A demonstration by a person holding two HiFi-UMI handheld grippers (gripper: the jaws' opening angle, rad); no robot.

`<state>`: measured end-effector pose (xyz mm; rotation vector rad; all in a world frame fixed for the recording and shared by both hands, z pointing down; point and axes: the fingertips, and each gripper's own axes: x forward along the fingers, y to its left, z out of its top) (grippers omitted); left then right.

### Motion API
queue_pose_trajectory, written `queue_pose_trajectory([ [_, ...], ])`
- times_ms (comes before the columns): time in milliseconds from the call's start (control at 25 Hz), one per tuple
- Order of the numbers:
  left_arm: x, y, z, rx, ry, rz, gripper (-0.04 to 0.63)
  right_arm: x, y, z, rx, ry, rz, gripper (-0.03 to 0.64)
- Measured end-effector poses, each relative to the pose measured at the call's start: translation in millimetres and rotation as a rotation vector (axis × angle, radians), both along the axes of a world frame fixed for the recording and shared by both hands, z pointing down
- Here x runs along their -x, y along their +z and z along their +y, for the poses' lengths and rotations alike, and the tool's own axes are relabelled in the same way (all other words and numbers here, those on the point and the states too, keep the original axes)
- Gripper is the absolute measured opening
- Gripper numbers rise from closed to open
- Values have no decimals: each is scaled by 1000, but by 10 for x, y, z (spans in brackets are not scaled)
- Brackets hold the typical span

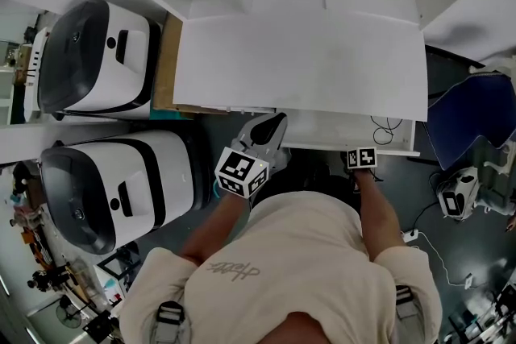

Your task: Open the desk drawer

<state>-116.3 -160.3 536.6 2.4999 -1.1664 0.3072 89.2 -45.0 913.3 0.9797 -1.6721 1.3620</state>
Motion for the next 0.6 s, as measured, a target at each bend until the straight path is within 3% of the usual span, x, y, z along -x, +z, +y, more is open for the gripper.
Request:
queue_pose_trajectory([
  [600, -344, -34, 920, 2, -162, -43, 17, -24, 12, 240, -16, -14, -79, 67],
])
